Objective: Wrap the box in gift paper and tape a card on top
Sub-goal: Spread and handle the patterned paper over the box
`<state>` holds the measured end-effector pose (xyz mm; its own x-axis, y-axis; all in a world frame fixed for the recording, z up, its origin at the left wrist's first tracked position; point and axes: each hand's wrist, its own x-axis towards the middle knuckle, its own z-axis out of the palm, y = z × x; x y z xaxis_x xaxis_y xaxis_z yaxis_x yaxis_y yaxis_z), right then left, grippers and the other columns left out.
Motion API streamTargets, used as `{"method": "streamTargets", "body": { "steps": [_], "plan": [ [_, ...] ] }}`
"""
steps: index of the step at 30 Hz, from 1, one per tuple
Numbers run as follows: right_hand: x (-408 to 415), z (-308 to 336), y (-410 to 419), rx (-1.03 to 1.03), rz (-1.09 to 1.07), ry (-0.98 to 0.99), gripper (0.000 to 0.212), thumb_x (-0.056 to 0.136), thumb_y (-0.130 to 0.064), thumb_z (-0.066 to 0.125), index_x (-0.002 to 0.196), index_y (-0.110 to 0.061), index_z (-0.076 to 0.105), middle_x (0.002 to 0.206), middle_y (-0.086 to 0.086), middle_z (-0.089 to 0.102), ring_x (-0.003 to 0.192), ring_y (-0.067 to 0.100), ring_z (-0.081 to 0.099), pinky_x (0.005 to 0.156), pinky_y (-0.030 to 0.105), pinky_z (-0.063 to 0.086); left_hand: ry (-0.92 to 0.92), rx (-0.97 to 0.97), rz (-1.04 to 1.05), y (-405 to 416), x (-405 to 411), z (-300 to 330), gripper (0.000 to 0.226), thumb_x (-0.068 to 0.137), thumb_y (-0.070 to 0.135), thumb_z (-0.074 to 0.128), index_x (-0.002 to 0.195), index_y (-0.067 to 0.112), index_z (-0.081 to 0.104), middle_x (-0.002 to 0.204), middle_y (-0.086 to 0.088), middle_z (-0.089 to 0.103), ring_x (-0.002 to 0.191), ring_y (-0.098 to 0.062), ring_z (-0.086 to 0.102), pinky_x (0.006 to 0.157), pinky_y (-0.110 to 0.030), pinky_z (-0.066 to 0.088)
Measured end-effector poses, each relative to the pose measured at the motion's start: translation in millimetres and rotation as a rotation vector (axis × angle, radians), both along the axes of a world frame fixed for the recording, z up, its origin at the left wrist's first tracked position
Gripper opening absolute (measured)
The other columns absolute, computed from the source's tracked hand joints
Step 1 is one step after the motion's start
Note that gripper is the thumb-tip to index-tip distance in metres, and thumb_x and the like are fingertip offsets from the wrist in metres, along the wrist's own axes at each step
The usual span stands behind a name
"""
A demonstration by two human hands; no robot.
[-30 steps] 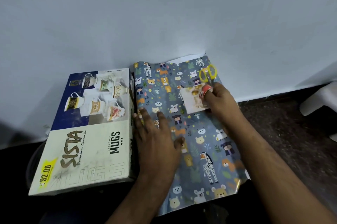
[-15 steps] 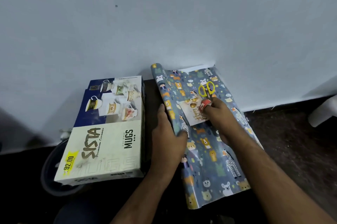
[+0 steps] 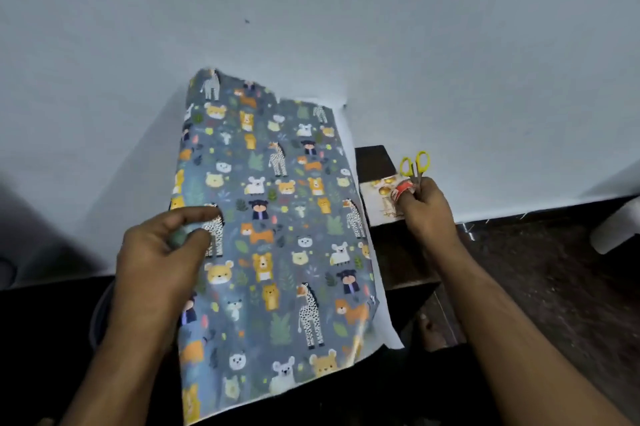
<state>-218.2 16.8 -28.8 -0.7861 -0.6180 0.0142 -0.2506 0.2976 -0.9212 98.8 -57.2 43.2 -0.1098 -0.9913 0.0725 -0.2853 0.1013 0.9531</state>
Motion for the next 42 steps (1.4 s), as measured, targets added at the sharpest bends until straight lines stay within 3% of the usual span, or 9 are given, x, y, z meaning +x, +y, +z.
{"method": "streamTargets", "body": {
  "steps": [4,8,16,19,26,29,33,38,42],
  "plan": [
    [0.9,-4.1,-6.6,0.162,0.044,0.078,0.014,0.101,-0.019,0.053,0.101,-0.005,0.051,0.095,0.009,0.06,0.09,0.029,0.055,0.071,0.032,0.036,-0.015,0.084,0.022,-6.0,14.4,-6.6,0.031,0.092,-0.003,0.061,0.103,0.022,0.075,0.043,0.008,0.052,0.028,-0.006,0.033,0.035,-0.01,0.03],
    [7.7,-4.1,-15.5,0.306,0.133,0.181,0.021,0.1,-0.016,0.052,0.117,-0.003,0.052,0.114,0.021,0.064,0.107,0.039,0.059,0.077,0.032,0.037,-0.137,0.039,0.036,-12.9,18.1,-15.1,0.029,0.076,0.018,0.069,0.099,0.034,0.075,0.071,-0.008,0.071,0.04,-0.017,0.047,0.052,-0.02,0.043],
    [17.1,1.4,-11.9,0.468,0.401,0.441,0.032,0.101,-0.028,0.057,0.127,-0.009,0.051,0.121,0.016,0.063,0.106,0.033,0.061,0.086,0.041,0.051,-0.448,-0.083,0.057,-16.0,16.4,-19.4,0.028,0.082,0.014,0.071,0.105,0.031,0.072,0.099,-0.006,0.071,0.074,-0.032,0.065,0.075,-0.04,0.055],
    [8.8,4.8,-2.3,0.52,0.439,0.531,0.052,0.096,-0.026,0.067,0.14,-0.014,0.043,0.126,0.015,0.062,0.111,0.034,0.061,0.089,0.042,0.052,-0.469,-0.105,0.056,-15.5,11.2,-17.0,0.028,0.083,0.012,0.071,0.105,0.029,0.073,0.102,-0.007,0.069,0.07,-0.023,0.064,0.07,-0.033,0.049],
    [12.3,2.0,-8.7,0.446,0.267,0.587,0.028,0.095,-0.012,0.06,0.123,-0.011,0.06,0.115,0.015,0.058,0.103,0.036,0.06,0.083,0.043,0.053,-0.51,-0.112,0.068,-14.3,7.2,-17.6,0.031,0.082,0.013,0.068,0.109,0.031,0.072,0.111,-0.011,0.063,0.073,-0.015,0.055,0.071,-0.027,0.04],
    [23.5,5.0,-12.0,0.309,0.215,0.644,0.03,0.092,-0.003,0.057,0.12,-0.01,0.065,0.116,0.014,0.057,0.102,0.033,0.058,0.079,0.041,0.052,-0.49,-0.102,0.059,-12.8,6.7,-16.5,0.032,0.084,0.012,0.067,0.11,0.029,0.072,0.113,-0.007,0.061,0.069,0.003,0.047,0.058,-0.006,0.033],
    [51.4,11.7,-18.6,0.118,0.291,0.544,0.019,0.099,-0.013,0.056,0.113,-0.012,0.069,0.107,0.007,0.062,0.093,0.025,0.06,0.075,0.032,0.045,-0.479,-0.103,0.044,-13.8,9.7,-17.4,0.033,0.086,0.012,0.066,0.112,0.031,0.072,0.111,-0.006,0.056,0.071,-0.005,0.049,0.056,-0.005,0.034],
    [65.0,13.4,-15.3,0.109,0.338,0.221,0.026,0.105,-0.035,0.051,0.11,-0.017,0.069,0.092,-0.011,0.066,0.081,0.001,0.057,0.063,0.012,0.038,-0.498,-0.118,0.047,-14.6,11.6,-20.8,0.027,0.091,0.021,0.071,0.116,0.031,0.071,0.116,-0.008,0.058,0.093,-0.02,0.053,0.079,-0.021,0.033],
    [71.0,17.2,-11.2,0.119,0.289,0.053,0.054,0.101,-0.051,0.052,0.065,-0.012,0.05,0.05,-0.011,0.038,0.047,0.007,0.034,0.048,0.022,0.029,-0.419,-0.151,0.063,-13.2,13.8,-27.1,0.041,0.089,0.022,0.077,0.127,0.025,0.064,0.12,-0.006,0.063,0.111,-0.027,0.06,0.084,-0.028,0.041]
  ]
}}
